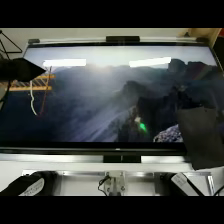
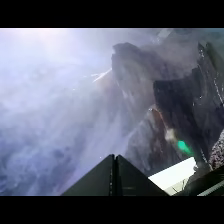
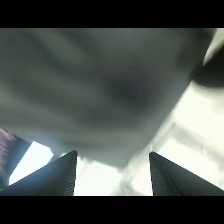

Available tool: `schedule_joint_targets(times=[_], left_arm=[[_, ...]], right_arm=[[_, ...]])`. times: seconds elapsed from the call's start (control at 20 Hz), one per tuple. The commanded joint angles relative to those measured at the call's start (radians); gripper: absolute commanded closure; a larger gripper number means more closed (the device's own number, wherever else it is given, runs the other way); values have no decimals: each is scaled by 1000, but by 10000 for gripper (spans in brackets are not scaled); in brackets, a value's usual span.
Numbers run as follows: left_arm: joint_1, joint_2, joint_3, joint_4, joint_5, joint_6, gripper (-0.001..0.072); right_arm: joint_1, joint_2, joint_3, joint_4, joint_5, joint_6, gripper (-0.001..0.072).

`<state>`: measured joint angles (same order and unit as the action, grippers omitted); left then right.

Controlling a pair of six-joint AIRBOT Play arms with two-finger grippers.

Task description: Fold the shirts.

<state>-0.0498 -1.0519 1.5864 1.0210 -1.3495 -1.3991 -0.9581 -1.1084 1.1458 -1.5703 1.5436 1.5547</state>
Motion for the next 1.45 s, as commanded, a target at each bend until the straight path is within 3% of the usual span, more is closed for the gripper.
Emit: schedule_joint_targets(times=[0.0,0.1,0.2,0.25,0.3,0.35,0.45,0.55,0.75,1.4], left_arm=[[-50,-52,1,154,5,-23,680],[-153,-116,2,508,-42,-150,680],[-237,-208,2,726,-151,-210,676],[-254,-254,2,728,-171,-232,541],[-266,-300,1,697,-171,-274,121],[-273,-336,-2,656,-172,-282,-2],[-283,-352,-57,608,-99,-304,-1],[-281,-324,-138,578,-6,-348,0],[-281,-331,-150,578,-4,-348,-1],[-281,-337,-150,578,15,-342,-1]], right_arm=[[119,3,212,98,-159,-63,136],[312,3,315,107,-242,-75,136],[537,-1,336,101,-265,-62,135],[644,-23,336,99,-245,-3,135],[716,-58,336,112,-203,44,135],[776,-108,336,153,-144,60,134],[852,-203,336,212,-38,63,135],[915,-267,336,161,10,68,135],[996,-299,336,51,19,60,135],[1009,-298,336,69,20,61,135]])
